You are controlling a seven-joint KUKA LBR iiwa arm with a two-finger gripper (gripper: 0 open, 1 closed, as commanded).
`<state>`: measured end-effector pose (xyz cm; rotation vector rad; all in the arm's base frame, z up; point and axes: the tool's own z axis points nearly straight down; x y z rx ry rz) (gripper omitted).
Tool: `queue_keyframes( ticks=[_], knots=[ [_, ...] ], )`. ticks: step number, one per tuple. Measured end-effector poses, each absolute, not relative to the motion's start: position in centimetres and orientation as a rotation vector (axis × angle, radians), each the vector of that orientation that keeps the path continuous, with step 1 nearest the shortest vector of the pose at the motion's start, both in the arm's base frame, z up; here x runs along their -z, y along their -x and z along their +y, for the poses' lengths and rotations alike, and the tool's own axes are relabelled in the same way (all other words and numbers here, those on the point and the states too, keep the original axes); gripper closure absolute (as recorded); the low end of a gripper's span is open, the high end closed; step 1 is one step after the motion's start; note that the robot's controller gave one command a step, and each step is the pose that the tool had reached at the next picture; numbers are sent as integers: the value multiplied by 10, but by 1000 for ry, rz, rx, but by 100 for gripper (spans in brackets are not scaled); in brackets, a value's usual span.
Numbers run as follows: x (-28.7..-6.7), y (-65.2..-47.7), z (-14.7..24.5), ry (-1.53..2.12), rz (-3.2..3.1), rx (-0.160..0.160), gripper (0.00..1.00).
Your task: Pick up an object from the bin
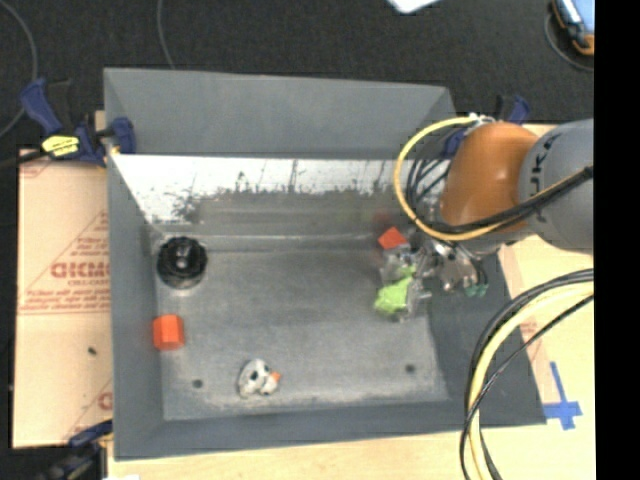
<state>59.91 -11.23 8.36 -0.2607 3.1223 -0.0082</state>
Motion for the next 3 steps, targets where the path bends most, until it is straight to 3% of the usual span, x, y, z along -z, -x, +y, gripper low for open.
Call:
queue_keyframes(
  ticks=[2, 3],
  knots=[
    [-85, -599, -112, 264, 3123, 9, 100],
    [-77, -627, -149, 771, 3024, 20, 100]
  ],
)
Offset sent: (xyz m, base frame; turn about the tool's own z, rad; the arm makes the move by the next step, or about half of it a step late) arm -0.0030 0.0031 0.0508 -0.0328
